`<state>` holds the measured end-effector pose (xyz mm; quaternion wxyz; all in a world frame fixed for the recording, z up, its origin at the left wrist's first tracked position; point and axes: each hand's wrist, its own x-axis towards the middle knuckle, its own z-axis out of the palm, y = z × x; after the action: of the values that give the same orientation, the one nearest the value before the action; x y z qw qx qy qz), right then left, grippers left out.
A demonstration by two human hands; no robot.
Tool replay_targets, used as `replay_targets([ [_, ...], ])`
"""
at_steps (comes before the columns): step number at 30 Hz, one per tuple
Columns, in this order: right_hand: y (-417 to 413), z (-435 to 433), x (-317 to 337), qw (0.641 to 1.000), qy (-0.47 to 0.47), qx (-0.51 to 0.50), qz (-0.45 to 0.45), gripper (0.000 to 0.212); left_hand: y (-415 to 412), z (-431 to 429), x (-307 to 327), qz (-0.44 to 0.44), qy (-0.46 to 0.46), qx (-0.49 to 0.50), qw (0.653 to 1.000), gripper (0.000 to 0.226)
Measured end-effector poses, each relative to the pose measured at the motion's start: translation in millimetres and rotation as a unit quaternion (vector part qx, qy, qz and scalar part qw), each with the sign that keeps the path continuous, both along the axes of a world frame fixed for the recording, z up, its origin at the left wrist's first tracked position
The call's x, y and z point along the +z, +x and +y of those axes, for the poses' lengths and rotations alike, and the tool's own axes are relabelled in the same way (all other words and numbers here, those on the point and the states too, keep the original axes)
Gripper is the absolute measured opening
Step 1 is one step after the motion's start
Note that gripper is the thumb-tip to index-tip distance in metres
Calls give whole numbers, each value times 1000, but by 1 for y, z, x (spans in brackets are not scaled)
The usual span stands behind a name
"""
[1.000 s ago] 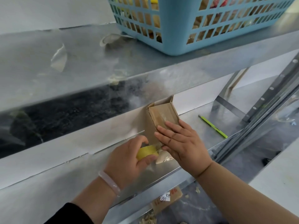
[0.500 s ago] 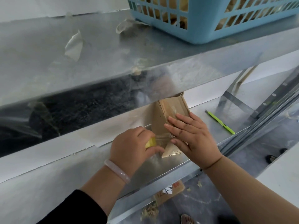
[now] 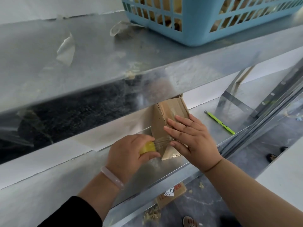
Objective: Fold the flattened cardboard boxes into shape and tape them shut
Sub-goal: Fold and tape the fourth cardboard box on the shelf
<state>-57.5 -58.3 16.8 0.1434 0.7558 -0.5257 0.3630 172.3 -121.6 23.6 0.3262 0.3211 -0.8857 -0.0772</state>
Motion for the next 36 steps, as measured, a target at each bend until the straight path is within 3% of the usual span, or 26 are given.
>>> replay_targets([
  [4,1,0,0,1000,-1,2,0,35,-2,4,-6,28,39,14,999,54],
  [10,0,1,1,1000,11,8,12,36,-16,10,-13,97,208,8,973,35],
  [16,-11,7,8,996,40,30,67,48,-32,15,-4,112,209,22,971,26],
  [19,-32,18,9,998,37,-38,-39,55,-36,17,-3,104,218,33,970,26],
  [20,-43,18,7,985,60,-109,-116,55,-36,18,-4,99,222,43,969,27],
  [22,-76,14,-6,916,177,-276,-230,54,-35,21,-6,92,238,69,964,30],
  [24,-111,10,-24,833,342,-385,-204,56,-35,24,-6,82,247,83,962,34],
  [27,-142,9,-39,769,470,-404,-157,55,-37,30,-2,82,247,88,961,20],
  [29,-147,6,-41,749,495,-419,-135,37,-37,32,-1,85,251,89,960,8],
  [32,-144,3,-46,761,470,-443,-64,16,-35,35,0,86,258,79,959,23],
  [36,-135,2,-58,782,450,-419,-100,22,-35,38,2,102,261,80,957,22],
])
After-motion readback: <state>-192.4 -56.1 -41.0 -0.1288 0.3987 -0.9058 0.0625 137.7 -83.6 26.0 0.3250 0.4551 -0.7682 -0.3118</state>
